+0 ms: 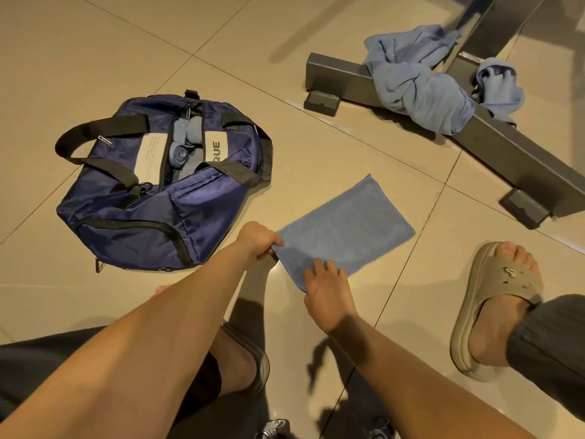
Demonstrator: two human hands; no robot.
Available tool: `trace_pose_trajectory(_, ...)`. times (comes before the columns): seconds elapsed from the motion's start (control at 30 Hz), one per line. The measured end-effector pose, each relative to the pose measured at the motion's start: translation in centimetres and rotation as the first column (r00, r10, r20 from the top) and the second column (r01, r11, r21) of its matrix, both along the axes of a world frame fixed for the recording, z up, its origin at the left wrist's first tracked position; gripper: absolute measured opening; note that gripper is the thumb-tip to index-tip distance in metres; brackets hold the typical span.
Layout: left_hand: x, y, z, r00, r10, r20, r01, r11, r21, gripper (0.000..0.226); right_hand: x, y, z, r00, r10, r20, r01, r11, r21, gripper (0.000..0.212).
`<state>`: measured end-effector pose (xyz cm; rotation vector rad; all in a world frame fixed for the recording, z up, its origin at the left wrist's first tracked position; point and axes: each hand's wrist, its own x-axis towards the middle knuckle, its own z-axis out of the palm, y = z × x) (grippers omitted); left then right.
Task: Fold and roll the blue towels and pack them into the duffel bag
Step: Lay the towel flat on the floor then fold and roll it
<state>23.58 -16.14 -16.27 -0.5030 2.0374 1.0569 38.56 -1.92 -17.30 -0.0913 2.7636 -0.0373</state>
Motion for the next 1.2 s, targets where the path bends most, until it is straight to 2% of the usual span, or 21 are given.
trace_pose_trajectory(0.03, 0.2, -0.3, -0.3, 0.997, -0.016, -0.073, 0.015, 1.000, -0.007, 0.023, -0.1, 0.3, 0.2, 1.000, -0.016, 0.008, 0.016, 0.999, -0.043, 0.019)
trace_pose_trajectory(0.1, 0.7, -1.0, -1.1, 0.978, -0.039, -0.205, 0.035, 0.999, -0.020, 0.014, -0.5, 1.2, 0.5, 0.992, -0.111, 0.054, 0.120, 0.963, -0.240, 0.009)
trace_pose_trajectory(0.17, 1.4, -1.5, -1.0, 0.958, -0.135, -0.254, 0.131, 0.991, -0.030, 0.023, -0.8, 2.5, 0.8, 0.974, -0.192, 0.124, 0.227, 0.881, -0.415, 0.006)
trace_pose_trajectory(0.23, 2.0, -1.4, -0.2, 0.925, -0.282, -0.255, 0.283, 0.959, -0.036, 0.020, -1.0, 3.7, 1.0, 0.950, -0.247, 0.193, 0.312, 0.803, -0.508, 0.010)
trace_pose_trajectory(0.3, 2.3, -1.2, 0.3, 0.903, -0.355, -0.244, 0.359, 0.933, -0.027, 0.019, -0.8, 4.4, 1.2, 0.937, -0.244, 0.251, 0.345, 0.769, -0.539, 0.014)
trace_pose_trajectory(0.4, 2.5, -1.0, 0.5, 0.899, -0.401, -0.176, 0.405, 0.914, -0.013, 0.035, 0.0, 4.9, 1.0, 0.932, -0.229, 0.281, 0.352, 0.758, -0.549, 0.021)
trace_pose_trajectory(0.5, 2.6, -1.2, 1.1, 0.915, -0.402, -0.033, 0.403, 0.915, 0.019, 0.025, 0.7, 5.5, 0.7, 0.908, -0.266, 0.324, 0.413, 0.699, -0.583, 0.022)
trace_pose_trajectory(0.57, 2.5, -1.6, 1.3, 0.889, -0.459, 0.013, 0.458, 0.888, 0.048, 0.023, 1.1, 6.0, 0.7, 0.887, -0.294, 0.355, 0.458, 0.649, -0.607, 0.021)
trace_pose_trajectory(0.63, 2.6, -1.8, 1.0, 0.840, -0.543, -0.004, 0.543, 0.839, 0.028, 0.025, 1.4, 6.3, 0.9, 0.869, -0.322, 0.375, 0.493, 0.626, -0.604, 0.023)
trace_pose_trajectory(0.77, 3.0, -1.4, 0.1, 0.828, -0.546, -0.124, 0.553, 0.832, 0.030, 0.009, 2.7, 6.2, 0.7, 0.834, -0.406, 0.374, 0.552, 0.600, -0.580, 0.021)
trace_pose_trajectory(0.83, 2.8, -1.3, 0.0, 0.814, -0.564, -0.136, 0.572, 0.820, 0.025, 0.010, 3.5, 5.6, 0.8, 0.819, -0.449, 0.358, 0.572, 0.573, -0.587, 0.015)
trace_pose_trajectory(0.87, 2.7, -1.3, 0.0, 0.805, -0.578, -0.136, 0.586, 0.810, 0.020, 0.015, 3.8, 5.1, 1.1, 0.823, -0.460, 0.332, 0.562, 0.576, -0.593, 0.029)
trace_pose_trajectory(0.9, 2.6, -1.3, 0.0, 0.795, -0.592, -0.134, 0.599, 0.801, 0.011, 0.019, 4.1, 4.7, 1.2, 0.848, -0.447, 0.284, 0.523, 0.627, -0.578, 0.047)
trace_pose_trajectory(0.93, 2.5, -1.2, 0.0, 0.787, -0.602, -0.134, 0.608, 0.794, 0.003, 0.022, 4.2, 4.2, 1.2, 0.885, -0.414, 0.212, 0.461, 0.719, -0.519, 0.060)
trace_pose_trajectory(1.0, 2.4, -1.2, -0.3, 0.776, -0.617, -0.133, 0.620, 0.784, -0.018, 0.026, 4.7, 3.2, 0.9, 0.947, -0.312, 0.079, 0.318, 0.873, -0.369, 0.069)
trace_pose_trajectory(1.03, 2.3, -1.1, -0.4, 0.773, -0.621, -0.129, 0.624, 0.781, -0.025, 0.028, 4.9, 2.7, 0.6, 0.962, -0.272, 0.032, 0.268, 0.913, -0.309, 0.064)
trace_pose_trajectory(1.1, 2.4, -1.1, -0.7, 0.774, -0.622, -0.115, 0.624, 0.781, -0.029, 0.028, 5.1, 2.2, 0.0, 0.966, -0.254, -0.041, 0.233, 0.933, -0.274, 0.041)
trace_pose_trajectory(1.2, 2.5, -1.1, -0.8, 0.790, -0.606, -0.097, 0.607, 0.795, -0.026, 0.029, 5.3, 2.6, -0.4, 0.940, -0.337, -0.056, 0.296, 0.885, -0.360, 0.008)
